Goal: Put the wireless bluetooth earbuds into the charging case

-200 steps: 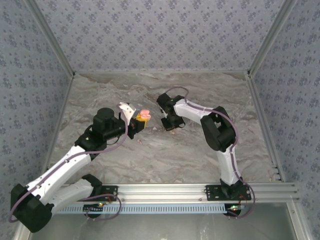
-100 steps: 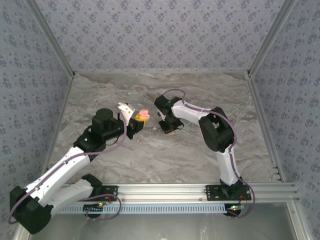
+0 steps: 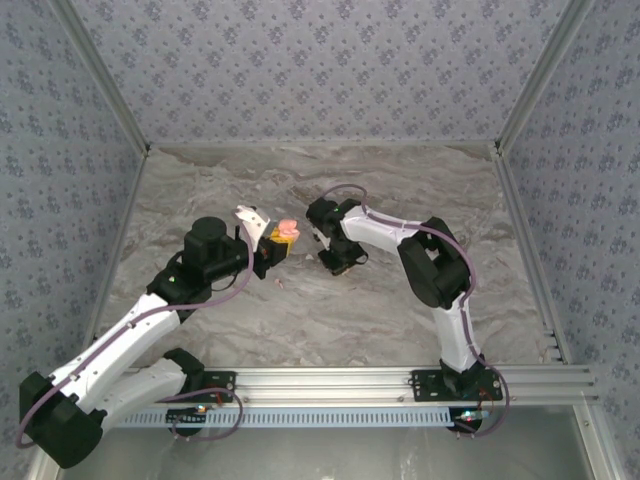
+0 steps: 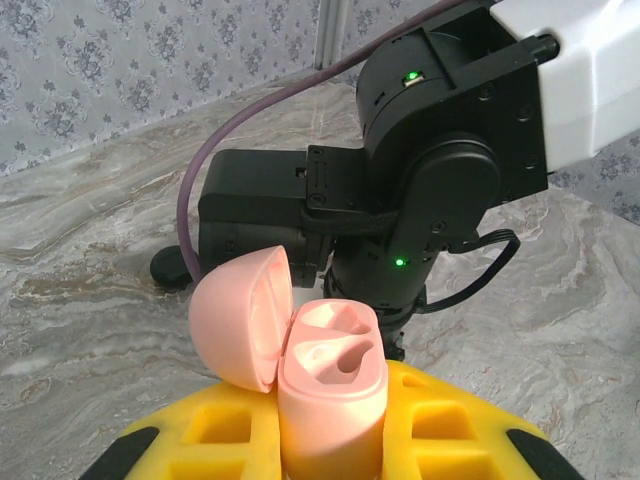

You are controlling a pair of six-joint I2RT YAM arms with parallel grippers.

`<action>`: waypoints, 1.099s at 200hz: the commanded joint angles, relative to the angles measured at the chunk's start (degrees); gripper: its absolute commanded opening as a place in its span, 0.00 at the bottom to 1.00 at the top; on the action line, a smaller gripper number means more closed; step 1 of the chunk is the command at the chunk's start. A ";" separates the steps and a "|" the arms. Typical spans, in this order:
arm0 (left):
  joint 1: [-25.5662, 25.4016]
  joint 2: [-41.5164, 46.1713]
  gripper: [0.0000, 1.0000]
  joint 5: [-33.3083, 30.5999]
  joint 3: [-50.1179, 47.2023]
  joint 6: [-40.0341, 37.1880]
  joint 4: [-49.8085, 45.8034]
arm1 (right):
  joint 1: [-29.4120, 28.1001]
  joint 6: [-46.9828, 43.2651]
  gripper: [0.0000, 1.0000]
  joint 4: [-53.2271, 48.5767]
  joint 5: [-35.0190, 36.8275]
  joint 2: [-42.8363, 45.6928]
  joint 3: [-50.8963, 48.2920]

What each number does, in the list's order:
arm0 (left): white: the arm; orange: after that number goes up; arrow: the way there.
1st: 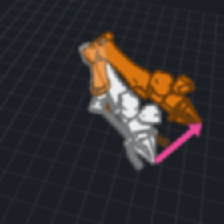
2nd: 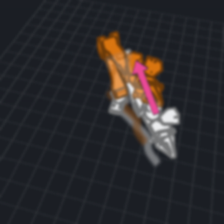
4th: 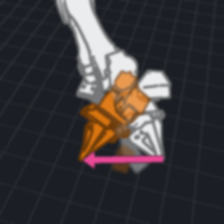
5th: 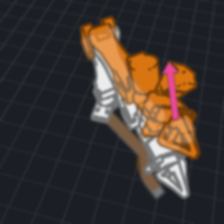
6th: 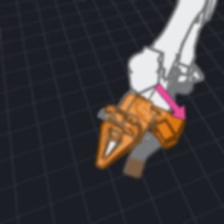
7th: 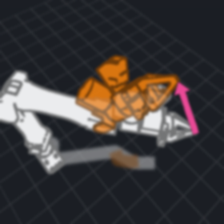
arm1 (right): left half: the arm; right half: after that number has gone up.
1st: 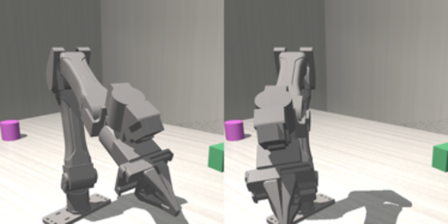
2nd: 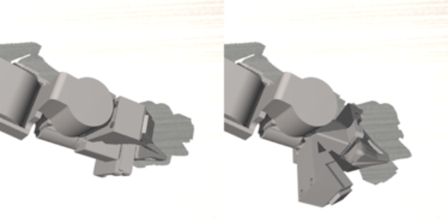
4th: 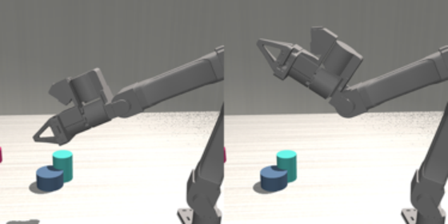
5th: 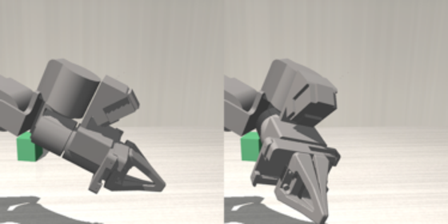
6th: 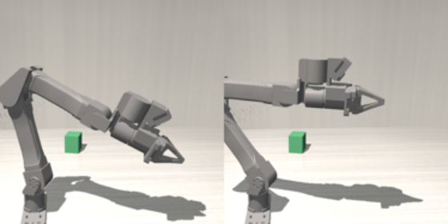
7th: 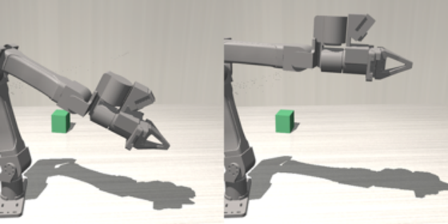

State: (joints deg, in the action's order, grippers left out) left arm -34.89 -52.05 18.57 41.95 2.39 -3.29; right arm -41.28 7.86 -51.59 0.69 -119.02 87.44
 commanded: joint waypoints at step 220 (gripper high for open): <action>-0.32 1.03 0.17 0.32 1.41 -0.64 0.56 | 4.51 13.07 0.40 4.40 -3.25 6.55 -5.43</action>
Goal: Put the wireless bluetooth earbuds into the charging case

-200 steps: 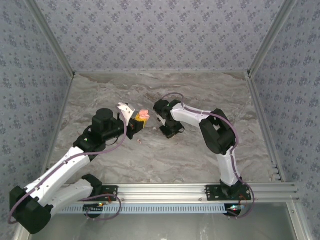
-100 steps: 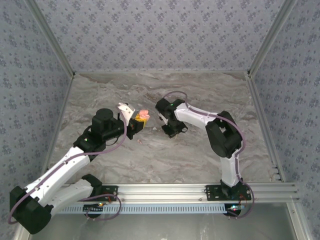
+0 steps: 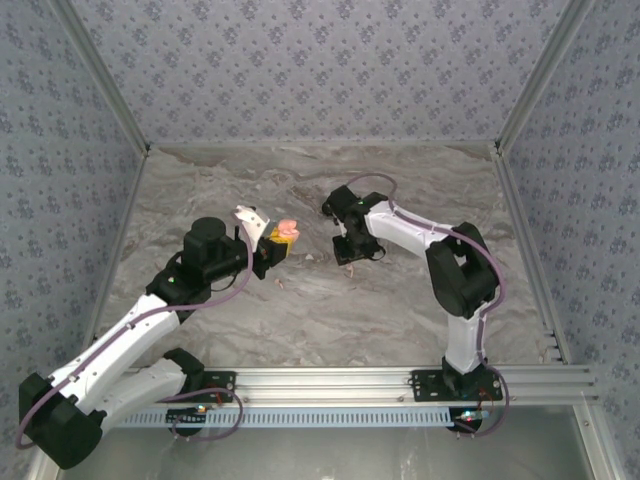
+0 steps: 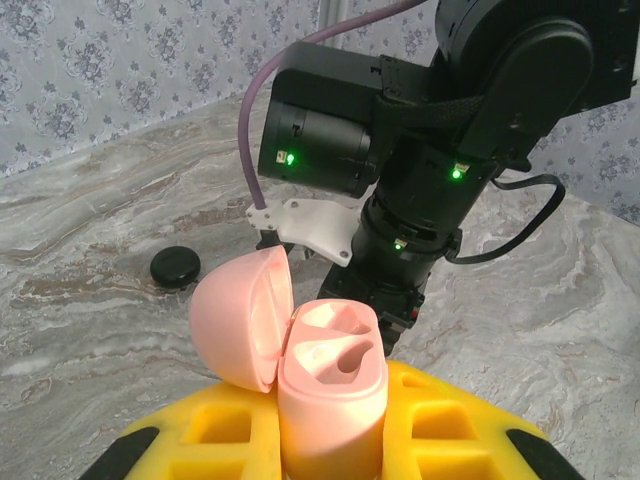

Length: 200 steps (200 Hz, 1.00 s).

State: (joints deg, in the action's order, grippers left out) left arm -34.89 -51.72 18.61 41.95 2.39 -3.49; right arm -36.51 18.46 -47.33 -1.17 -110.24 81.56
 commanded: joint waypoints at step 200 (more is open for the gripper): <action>-0.27 0.75 0.17 0.11 1.22 -0.76 0.59 | -2.90 -7.26 0.19 -2.99 3.95 -10.41 6.44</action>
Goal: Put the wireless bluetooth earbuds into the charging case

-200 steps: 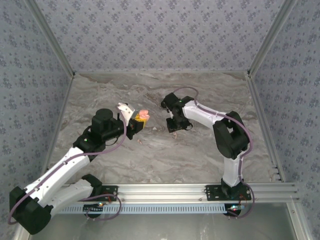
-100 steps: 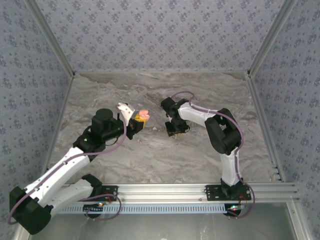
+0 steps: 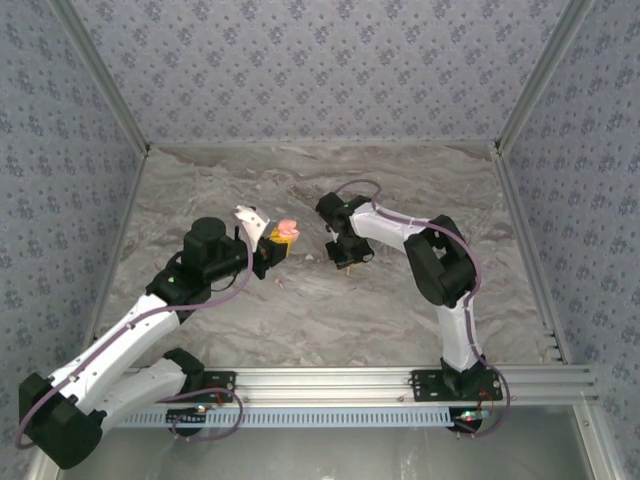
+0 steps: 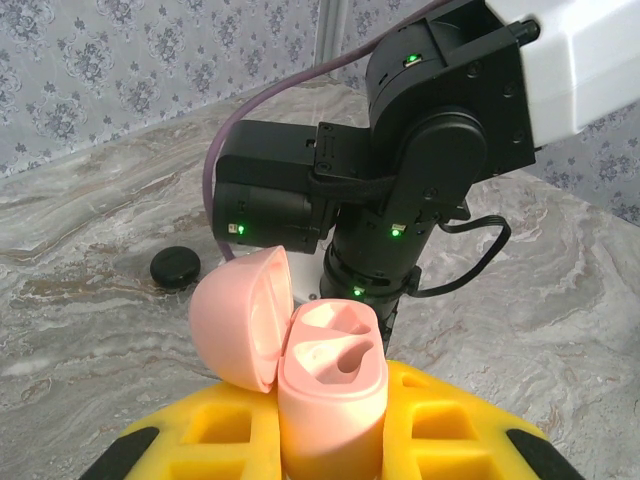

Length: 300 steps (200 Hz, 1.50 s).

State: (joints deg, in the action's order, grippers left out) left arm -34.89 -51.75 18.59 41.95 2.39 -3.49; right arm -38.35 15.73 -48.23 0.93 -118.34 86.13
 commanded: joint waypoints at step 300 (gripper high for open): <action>-0.28 1.12 0.17 0.04 0.80 -1.24 0.76 | -1.03 17.88 0.32 -1.69 4.49 -1.10 2.99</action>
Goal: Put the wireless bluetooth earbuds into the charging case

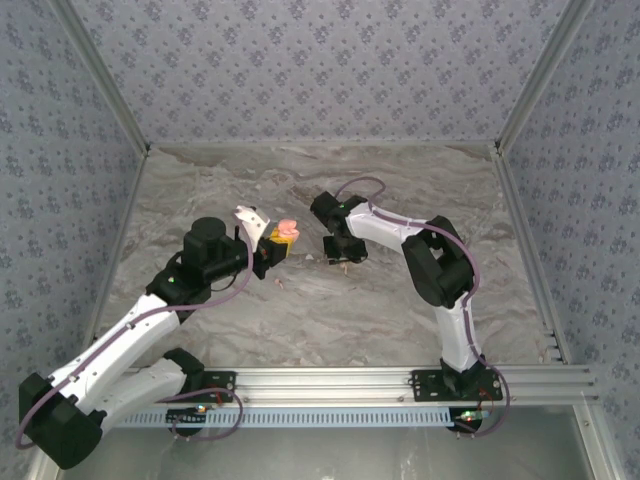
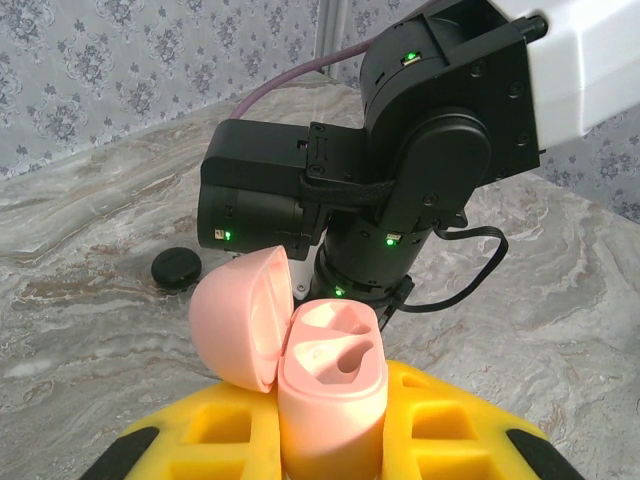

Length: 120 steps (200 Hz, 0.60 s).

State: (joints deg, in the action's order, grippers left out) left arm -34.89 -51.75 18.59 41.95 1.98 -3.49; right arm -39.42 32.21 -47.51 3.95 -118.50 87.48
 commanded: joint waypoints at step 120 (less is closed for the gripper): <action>-0.27 1.21 0.17 0.03 0.76 -0.76 0.76 | -0.63 1.27 0.32 -2.98 0.50 -2.77 1.64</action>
State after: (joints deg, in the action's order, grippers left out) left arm -34.89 -51.72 18.59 41.95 1.98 -3.46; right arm -39.48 32.21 -48.47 3.92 -119.81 88.03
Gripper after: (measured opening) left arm 0.189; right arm 0.319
